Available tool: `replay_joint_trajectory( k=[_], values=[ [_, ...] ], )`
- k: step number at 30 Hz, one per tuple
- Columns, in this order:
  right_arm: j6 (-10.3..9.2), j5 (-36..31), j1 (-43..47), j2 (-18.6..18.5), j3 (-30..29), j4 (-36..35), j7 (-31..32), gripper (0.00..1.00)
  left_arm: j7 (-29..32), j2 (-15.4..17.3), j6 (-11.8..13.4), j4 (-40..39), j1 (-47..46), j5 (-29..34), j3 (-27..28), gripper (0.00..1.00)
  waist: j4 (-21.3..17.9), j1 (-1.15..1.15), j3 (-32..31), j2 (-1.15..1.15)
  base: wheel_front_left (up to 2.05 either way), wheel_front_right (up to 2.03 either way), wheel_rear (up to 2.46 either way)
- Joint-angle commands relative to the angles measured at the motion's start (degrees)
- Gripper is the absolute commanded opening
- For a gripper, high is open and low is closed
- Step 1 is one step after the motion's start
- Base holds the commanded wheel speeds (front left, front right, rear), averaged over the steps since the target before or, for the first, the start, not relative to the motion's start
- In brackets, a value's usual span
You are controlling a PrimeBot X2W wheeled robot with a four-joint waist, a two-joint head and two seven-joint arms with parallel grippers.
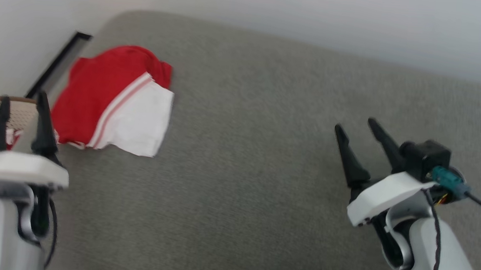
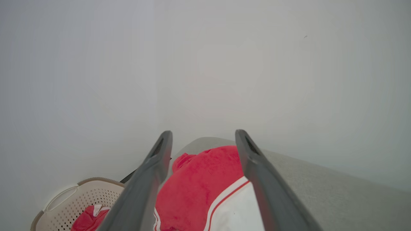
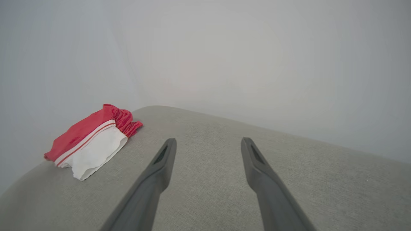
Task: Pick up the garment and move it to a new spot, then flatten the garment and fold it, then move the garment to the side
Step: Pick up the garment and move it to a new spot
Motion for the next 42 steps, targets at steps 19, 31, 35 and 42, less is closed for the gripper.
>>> replay_joint_trajectory(
  k=[19,31,35,42],
  values=[
    [0.00,-3.99,-6.73,-1.70,-3.07,-10.65,4.98,1.00,7.42,6.93,-4.57,41.39,-32.74,-4.61,-3.15,1.00,-9.08,0.00,23.26,0.00,0.00,0.00,0.00],
    [0.00,-4.49,-6.98,-2.08,-2.98,-12.91,7.00,1.00,29.25,5.26,-4.38,58.12,-36.29,-8.02,-4.09,1.00,-9.42,0.00,25.13,0.00,0.00,0.00,0.00],
    [0.00,-4.37,-7.16,-1.62,-3.37,-12.79,6.78,1.00,28.60,6.28,-4.67,58.27,-36.95,-8.01,-4.36,0.00,-9.89,0.00,24.91,0.00,0.00,0.00,0.00],
    [0.00,-3.60,-5.63,-1.09,-4.90,-11.40,5.42,1.00,22.02,11.18,-5.03,53.47,-39.67,-7.85,-6.25,0.00,-9.79,0.00,21.81,0.00,0.00,0.00,0.00]
  ],
)
